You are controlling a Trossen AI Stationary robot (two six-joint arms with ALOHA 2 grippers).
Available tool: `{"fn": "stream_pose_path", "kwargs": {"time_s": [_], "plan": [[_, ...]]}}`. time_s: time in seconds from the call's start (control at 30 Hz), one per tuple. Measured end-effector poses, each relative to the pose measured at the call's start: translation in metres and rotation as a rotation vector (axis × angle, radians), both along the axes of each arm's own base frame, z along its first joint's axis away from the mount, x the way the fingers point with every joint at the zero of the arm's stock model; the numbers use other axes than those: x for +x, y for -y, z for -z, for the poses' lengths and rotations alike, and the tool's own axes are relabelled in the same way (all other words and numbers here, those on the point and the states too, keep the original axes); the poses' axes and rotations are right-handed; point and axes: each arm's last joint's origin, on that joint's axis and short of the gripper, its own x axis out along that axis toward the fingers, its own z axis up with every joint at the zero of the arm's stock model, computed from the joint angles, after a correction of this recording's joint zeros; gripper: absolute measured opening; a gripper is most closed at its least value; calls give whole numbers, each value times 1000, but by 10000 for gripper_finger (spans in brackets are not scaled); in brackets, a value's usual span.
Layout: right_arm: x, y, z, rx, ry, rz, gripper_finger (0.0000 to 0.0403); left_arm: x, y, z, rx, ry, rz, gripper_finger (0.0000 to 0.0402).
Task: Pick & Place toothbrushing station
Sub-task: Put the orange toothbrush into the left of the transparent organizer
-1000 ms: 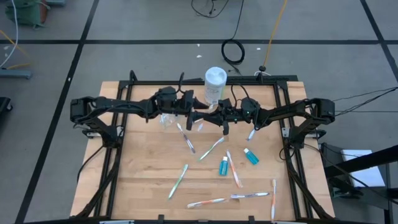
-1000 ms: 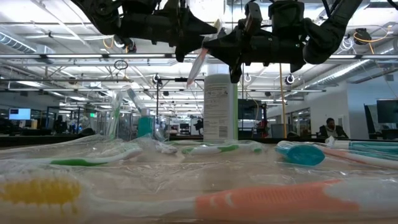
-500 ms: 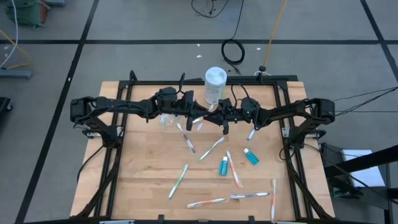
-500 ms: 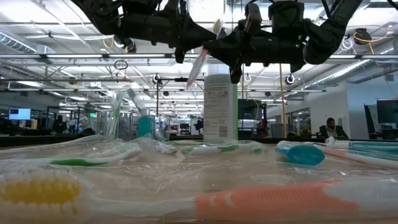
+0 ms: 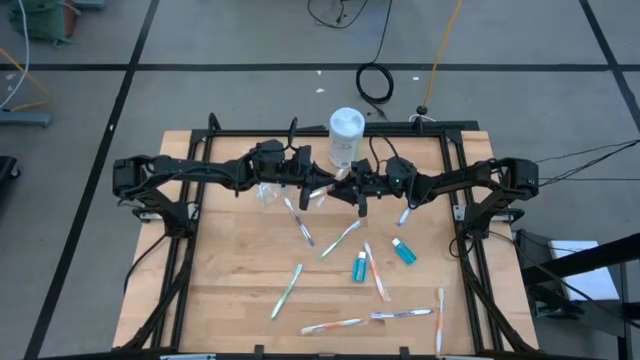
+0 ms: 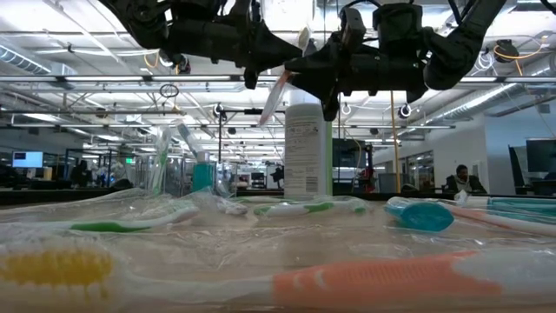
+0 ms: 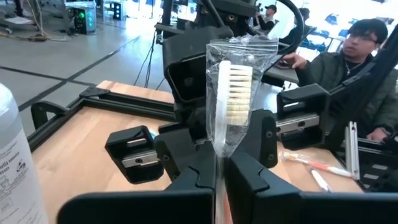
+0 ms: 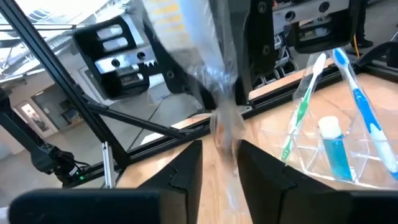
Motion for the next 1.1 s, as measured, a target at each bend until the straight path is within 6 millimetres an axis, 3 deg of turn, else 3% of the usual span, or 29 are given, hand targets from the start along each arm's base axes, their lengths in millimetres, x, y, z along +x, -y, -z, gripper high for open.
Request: {"fn": "stream_pose_path", "kwargs": {"time_s": [0.2, 0.33, 0.77, 0.9, 1.1], "plan": [[-6, -2, -6, 20, -48, -1, 115, -13, 4, -15, 9, -13, 13, 14], [-12, -3, -13, 11, -76, -1, 118, -32, 8, -30, 32, -63, -12, 7], [-15, -5, -17, 15, -93, -2, 117, -125, 25, -92, 240, -32, -259, 13], [-15, -5, -17, 15, -93, -1, 115, -147, 27, -76, 277, -31, -374, 15], [-15, -5, -17, -5, -91, -1, 114, -165, 29, -17, 194, 93, -489, 9]]}}
